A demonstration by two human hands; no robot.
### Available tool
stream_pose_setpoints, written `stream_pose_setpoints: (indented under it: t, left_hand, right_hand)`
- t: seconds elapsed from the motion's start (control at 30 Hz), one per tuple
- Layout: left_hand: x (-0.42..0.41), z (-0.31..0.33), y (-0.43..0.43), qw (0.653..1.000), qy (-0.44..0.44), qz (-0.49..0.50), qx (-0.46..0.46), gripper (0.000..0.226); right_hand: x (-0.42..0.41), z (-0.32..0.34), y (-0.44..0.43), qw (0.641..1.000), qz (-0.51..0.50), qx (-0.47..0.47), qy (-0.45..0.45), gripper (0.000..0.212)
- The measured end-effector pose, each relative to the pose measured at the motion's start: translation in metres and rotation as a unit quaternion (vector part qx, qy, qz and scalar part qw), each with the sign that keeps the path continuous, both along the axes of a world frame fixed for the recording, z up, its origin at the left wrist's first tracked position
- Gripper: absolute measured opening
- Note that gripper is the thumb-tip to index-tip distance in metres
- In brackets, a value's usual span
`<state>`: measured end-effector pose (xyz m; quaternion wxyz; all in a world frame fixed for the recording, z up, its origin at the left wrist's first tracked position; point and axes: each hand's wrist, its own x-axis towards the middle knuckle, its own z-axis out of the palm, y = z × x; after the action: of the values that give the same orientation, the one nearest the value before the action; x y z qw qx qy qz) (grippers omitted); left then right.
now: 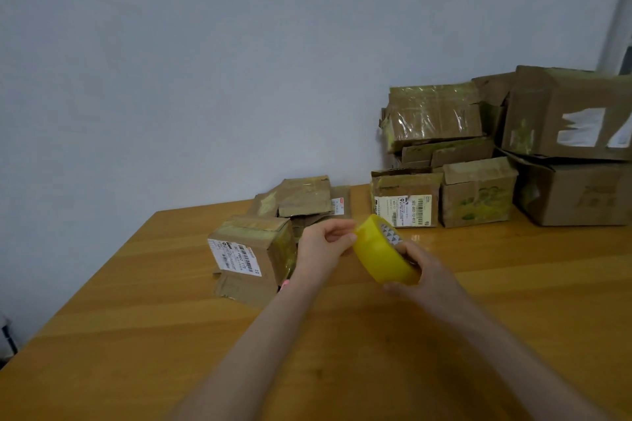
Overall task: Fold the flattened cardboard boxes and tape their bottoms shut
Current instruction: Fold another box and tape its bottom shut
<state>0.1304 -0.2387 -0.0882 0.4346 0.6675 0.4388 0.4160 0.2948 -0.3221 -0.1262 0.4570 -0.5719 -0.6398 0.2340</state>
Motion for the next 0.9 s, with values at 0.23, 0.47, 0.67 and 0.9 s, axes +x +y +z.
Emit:
stream_pose_setpoints:
  t: [0.23,0.47,0.67,0.9]
  left_hand:
    - [0.006,0.008,0.007,0.998,0.032,0.006,-0.052,0.01]
    - [0.014,0.009,0.012,0.987,0.161,-0.004,0.01,0.009]
    - [0.019,0.016,0.017,0.939,0.326,-0.025,0.104,0.016]
    - [0.024,0.012,0.009,0.96,0.238,0.034,0.145,0.015]
  right_hand:
    - [0.006,-0.005,0.0,0.999,-0.013,-0.001,-0.031,0.047]
    - [0.011,-0.008,-0.003,0.999,-0.024,-0.016,-0.04,0.05]
    - [0.017,-0.005,0.001,0.999,-0.01,-0.041,-0.002,0.055]
    - [0.025,0.01,0.005,0.999,0.008,-0.041,-0.011,0.061]
